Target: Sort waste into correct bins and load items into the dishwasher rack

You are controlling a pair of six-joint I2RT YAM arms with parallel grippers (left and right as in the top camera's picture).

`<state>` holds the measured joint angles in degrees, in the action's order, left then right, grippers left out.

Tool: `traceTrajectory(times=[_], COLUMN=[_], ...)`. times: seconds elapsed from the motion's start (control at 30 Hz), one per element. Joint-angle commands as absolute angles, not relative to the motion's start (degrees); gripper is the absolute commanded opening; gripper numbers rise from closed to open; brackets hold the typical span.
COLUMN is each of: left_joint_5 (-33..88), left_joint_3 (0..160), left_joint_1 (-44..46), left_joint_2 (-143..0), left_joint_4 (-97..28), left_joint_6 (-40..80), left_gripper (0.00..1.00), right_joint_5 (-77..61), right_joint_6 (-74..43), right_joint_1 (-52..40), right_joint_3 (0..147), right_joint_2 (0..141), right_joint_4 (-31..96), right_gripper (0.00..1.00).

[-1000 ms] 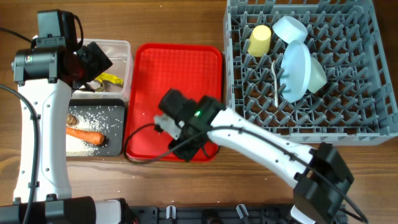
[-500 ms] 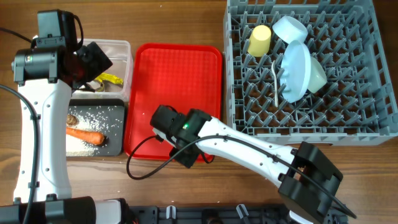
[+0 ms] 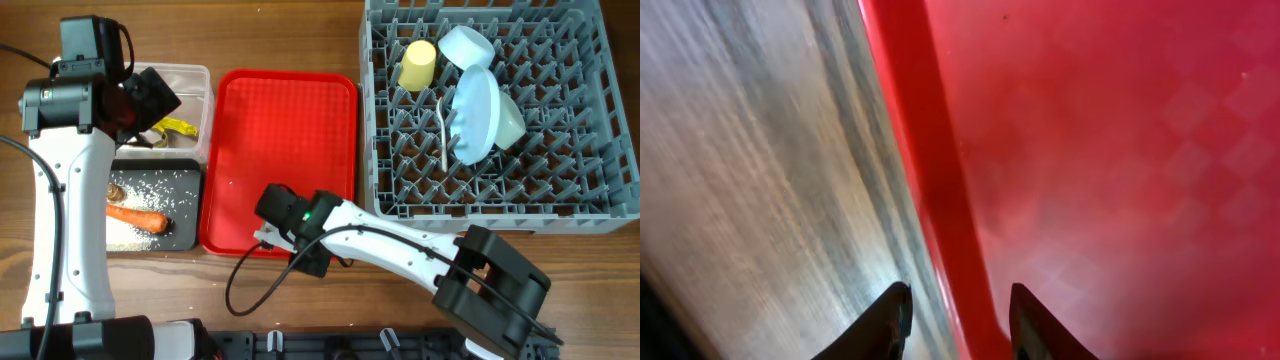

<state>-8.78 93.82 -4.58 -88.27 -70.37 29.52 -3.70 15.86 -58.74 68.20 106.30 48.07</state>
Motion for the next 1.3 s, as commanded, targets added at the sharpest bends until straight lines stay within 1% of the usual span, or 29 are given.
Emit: traceTrajectory(times=[0.0, 0.1, 0.17, 0.33, 0.4, 0.67, 0.9, 0.93, 0.97, 1.0, 1.1, 1.27], left_joint_5=[-9.52, -9.52, -9.52, -9.52, -9.52, -9.52, -9.52, -9.52, -9.52, -9.52, -9.52, -9.52], left_joint_3=[94.52, 94.52, 94.52, 94.52, 94.52, 94.52, 94.52, 94.52, 94.52, 94.52, 94.52, 94.52], left_joint_1=[-4.78, -4.78, -4.78, -4.78, -4.78, -4.78, -4.78, -4.78, -4.78, -4.78, -4.78, -4.78], left_joint_2=[-87.77, -87.77, -87.77, -87.77, -87.77, -87.77, -87.77, -87.77, -87.77, -87.77, -87.77, -87.77], left_joint_4=[-70.28, -70.28, -70.28, -70.28, -70.30, -70.30, -70.28, -70.30, -70.30, -70.30, -70.30, -70.30], left_joint_6=[30.50, 30.48, 30.48, 30.50, 30.48, 30.48, 30.48, 30.48, 30.48, 30.48, 30.48, 30.48], left_gripper=[1.00, 1.00, 1.00, 1.00, 1.00, 1.00, 1.00, 1.00, 1.00, 1.00, 1.00, 1.00], right_joint_5=[-1.63, -1.63, -0.82, 6.26, 6.68, 11.09, 10.92, 10.92, 10.92, 10.90, 8.84, 3.29], right_joint_6=[18.48, 18.35, 17.80, 17.78, 17.76, 17.78, 17.74, 17.78, 17.74, 17.74, 17.89, 17.98], right_joint_1=[-58.87, -58.87, -58.87, -58.87, -58.85, -58.81, -58.81, -58.81, -58.81, -58.81, -58.81, -58.83], right_joint_3=[64.69, 63.66, 63.66, 63.66, 63.66, 63.66, 63.68, 63.68, 63.68, 63.68, 63.68, 63.90], right_joint_2=[107.53, 107.53, 107.53, 107.53, 107.53, 107.53, 107.53, 107.53, 107.53, 107.53, 107.48, 107.24], right_joint_4=[44.80, 43.64, 43.53, 43.72, 43.88, 44.88, 44.86, 44.84, 44.84, 44.84, 44.86, 45.12], right_gripper=[0.34, 0.32, 0.28, 0.27, 0.25, 0.25, 0.35, 0.44, 0.58, 0.63, 0.68, 0.71])
